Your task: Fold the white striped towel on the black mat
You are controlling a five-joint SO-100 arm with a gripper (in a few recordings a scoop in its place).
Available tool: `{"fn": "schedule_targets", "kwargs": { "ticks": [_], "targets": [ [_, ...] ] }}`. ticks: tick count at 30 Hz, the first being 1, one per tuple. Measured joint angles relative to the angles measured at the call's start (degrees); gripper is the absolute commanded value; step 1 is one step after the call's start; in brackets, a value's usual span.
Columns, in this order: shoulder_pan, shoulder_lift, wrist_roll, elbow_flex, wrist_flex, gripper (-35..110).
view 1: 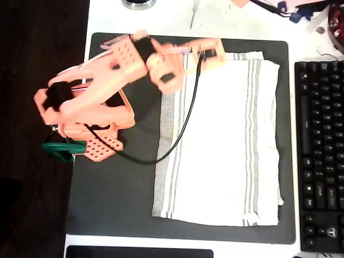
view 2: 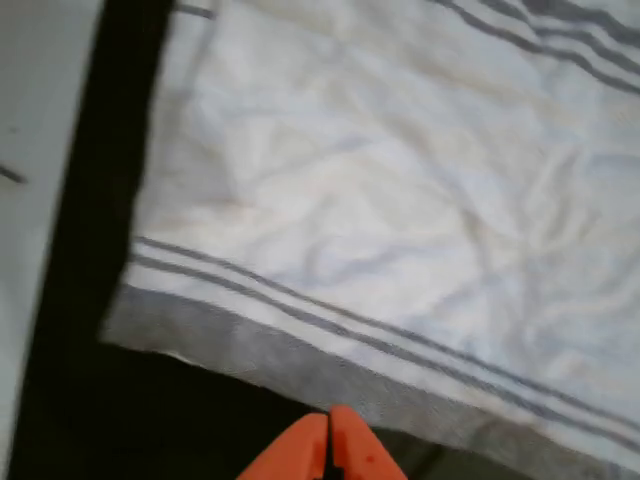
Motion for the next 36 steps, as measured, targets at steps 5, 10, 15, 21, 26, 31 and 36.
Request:
{"fn": "schedule_targets", "kwargs": {
  "ticks": [5, 10, 15, 21, 26, 31, 36],
  "targets": [
    [-6.8, -12.0, 4.7, -10.3, -0.9, 2],
    [-10.1, -25.7, 8.5, -20.7, -3.1, 4],
    [-7.7, -39.3, 9.8, -30.1, -6.2, 8],
    [-4.1, -49.4, 9.5, -35.2, -9.1, 11],
    [-2.5, -55.0, 9.2, -35.3, -12.2, 13],
    [-2.4, -58.9, 9.4, -36.4, -14.6, 15],
    [-2.9, -60.7, 10.6, -38.1, -16.3, 15]
  ]
}}
